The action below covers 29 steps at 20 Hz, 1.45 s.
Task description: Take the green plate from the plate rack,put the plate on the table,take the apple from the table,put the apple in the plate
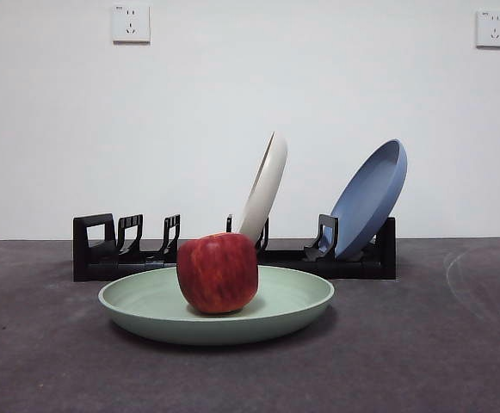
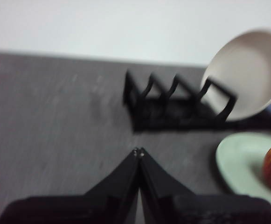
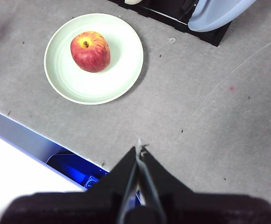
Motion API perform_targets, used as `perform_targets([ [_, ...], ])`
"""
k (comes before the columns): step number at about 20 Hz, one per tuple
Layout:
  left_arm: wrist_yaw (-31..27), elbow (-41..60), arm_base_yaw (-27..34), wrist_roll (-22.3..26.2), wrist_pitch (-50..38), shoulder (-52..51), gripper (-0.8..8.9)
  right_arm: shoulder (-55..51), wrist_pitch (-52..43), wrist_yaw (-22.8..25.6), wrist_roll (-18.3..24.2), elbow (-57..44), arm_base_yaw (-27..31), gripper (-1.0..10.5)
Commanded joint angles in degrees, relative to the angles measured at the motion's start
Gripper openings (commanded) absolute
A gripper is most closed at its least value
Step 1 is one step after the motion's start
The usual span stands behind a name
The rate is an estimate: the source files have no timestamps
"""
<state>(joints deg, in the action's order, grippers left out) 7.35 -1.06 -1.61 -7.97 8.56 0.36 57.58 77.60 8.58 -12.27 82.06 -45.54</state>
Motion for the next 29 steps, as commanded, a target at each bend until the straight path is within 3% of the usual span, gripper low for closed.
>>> perform_targets([
  [1, -1.0, 0.5, 0.2, 0.6, 0.9, -0.1, -0.04, 0.0, 1.3, 0.1, -0.6, -0.3, -0.1, 0.0],
  [22, -1.0, 0.4, 0.2, 0.5, 0.6, 0.6, -0.04, -0.1, 1.1, 1.1, -0.5, -0.3, -0.1, 0.0],
  [24, -1.0, 0.4, 0.2, 0.5, 0.6, 0.6, -0.04, -0.6, -3.1, 9.9, 1.0, -0.5, 0.3, 0.0],
  [26, -1.0, 0.4, 0.2, 0.5, 0.6, 0.6, -0.04, -1.6, -12.3, 15.0, 3.2, -1.9, 2.0, 0.0],
  [29, -1.0, 0.4, 0.2, 0.5, 0.6, 0.6, -0.04, -5.0, -25.9, 12.1, 5.4, -9.1, 8.8, 0.0],
])
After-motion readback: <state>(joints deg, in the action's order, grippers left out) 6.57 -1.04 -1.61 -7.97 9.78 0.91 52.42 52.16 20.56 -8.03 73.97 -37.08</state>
